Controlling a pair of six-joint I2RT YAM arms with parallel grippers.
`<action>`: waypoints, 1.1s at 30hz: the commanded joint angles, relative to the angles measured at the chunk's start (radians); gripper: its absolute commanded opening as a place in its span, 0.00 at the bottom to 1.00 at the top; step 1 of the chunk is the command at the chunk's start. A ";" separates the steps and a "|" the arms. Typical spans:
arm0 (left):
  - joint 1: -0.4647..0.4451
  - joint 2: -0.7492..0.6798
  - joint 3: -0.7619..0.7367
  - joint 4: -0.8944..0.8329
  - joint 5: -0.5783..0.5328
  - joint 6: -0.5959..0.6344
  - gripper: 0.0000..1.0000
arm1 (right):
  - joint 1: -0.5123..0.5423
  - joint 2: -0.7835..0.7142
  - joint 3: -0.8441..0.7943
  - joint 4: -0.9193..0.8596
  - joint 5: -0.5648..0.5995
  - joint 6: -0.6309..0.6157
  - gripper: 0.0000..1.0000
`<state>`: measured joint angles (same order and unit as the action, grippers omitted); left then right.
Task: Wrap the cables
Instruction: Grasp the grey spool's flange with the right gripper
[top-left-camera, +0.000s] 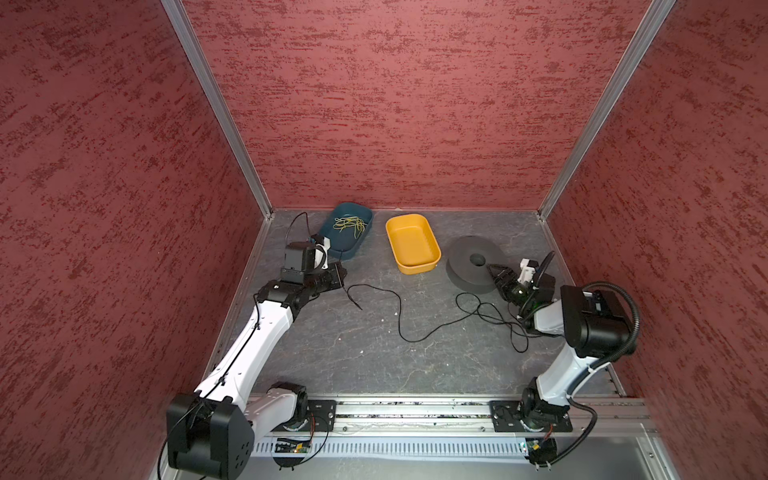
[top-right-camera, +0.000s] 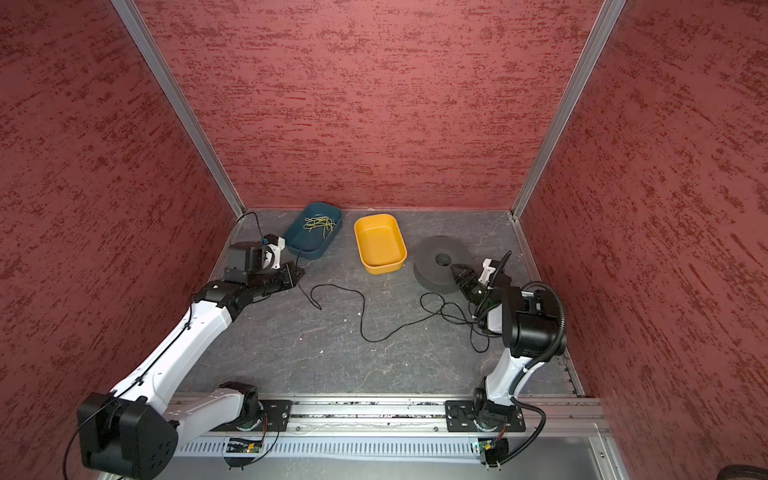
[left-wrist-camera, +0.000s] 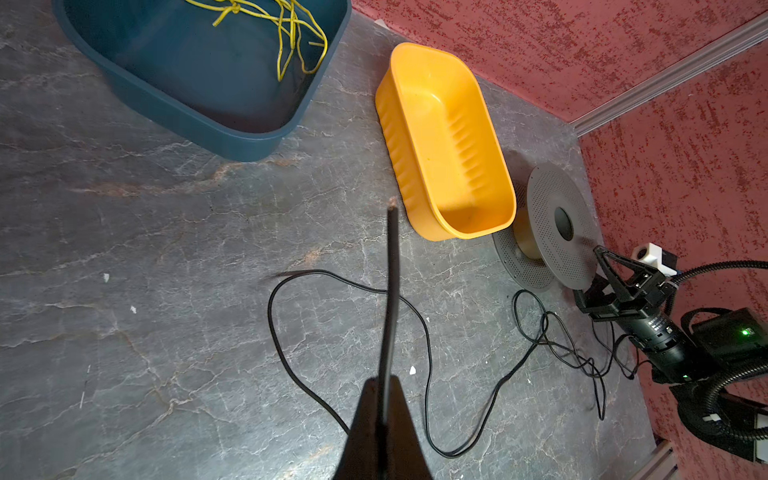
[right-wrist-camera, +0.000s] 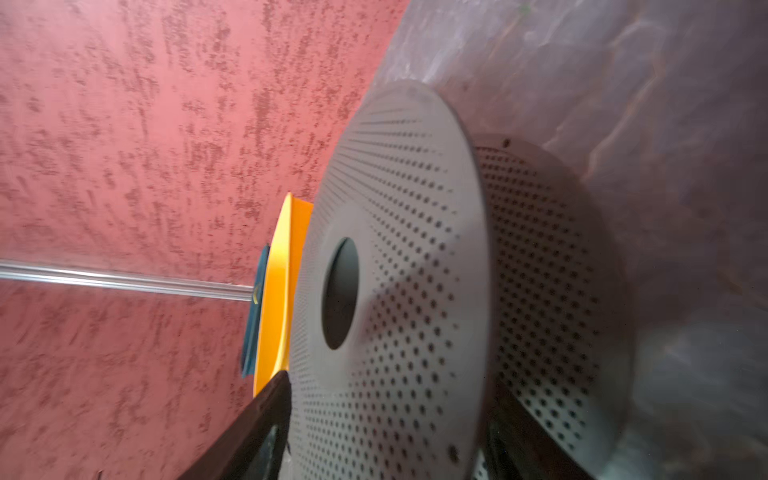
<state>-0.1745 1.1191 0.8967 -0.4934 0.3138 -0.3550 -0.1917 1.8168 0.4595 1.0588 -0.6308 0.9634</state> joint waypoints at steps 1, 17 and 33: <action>-0.023 -0.007 0.014 -0.005 -0.049 0.015 0.00 | -0.006 0.079 0.013 0.241 -0.074 0.113 0.63; -0.060 -0.005 0.031 -0.036 -0.099 0.029 0.00 | 0.003 -0.002 0.052 0.019 -0.033 -0.021 0.03; -0.067 0.004 0.060 -0.005 -0.039 -0.013 0.00 | 0.348 -0.358 0.351 -0.972 0.600 -0.479 0.00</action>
<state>-0.2325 1.1198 0.9230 -0.5186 0.2459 -0.3553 0.1001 1.4742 0.7769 0.2325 -0.1883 0.5560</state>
